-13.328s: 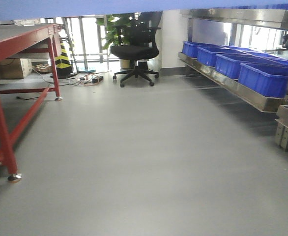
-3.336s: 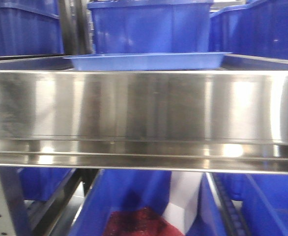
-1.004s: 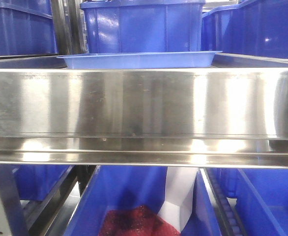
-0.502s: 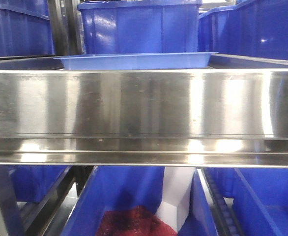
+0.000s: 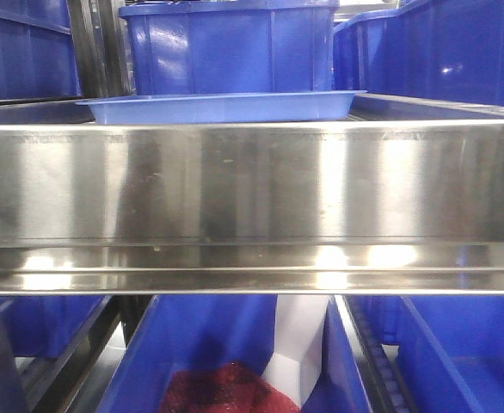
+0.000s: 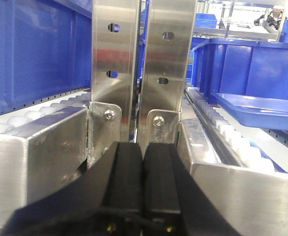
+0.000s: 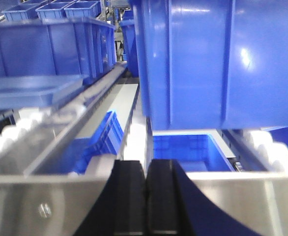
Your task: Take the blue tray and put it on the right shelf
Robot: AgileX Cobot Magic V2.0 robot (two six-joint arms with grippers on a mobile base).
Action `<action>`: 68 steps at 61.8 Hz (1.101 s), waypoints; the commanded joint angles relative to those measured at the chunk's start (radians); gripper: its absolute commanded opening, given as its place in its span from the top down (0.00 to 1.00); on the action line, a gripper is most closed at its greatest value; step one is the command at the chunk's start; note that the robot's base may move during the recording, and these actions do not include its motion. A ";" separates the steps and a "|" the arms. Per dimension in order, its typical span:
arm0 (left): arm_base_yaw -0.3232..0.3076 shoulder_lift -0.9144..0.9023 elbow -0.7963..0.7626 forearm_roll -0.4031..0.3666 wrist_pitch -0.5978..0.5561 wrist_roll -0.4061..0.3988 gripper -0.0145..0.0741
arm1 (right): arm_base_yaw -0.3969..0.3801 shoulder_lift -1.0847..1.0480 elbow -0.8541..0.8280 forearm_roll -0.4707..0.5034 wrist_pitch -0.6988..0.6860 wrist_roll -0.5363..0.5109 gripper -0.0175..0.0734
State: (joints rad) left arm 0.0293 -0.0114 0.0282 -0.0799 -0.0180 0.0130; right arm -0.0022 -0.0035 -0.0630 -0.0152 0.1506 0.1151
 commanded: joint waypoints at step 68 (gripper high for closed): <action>0.000 -0.013 0.030 -0.008 -0.086 0.000 0.89 | -0.007 -0.027 0.069 0.015 -0.188 -0.023 0.75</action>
State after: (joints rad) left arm 0.0293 -0.0114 0.0282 -0.0799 -0.0197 0.0130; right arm -0.0022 -0.0104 0.0284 0.0000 0.0601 0.1004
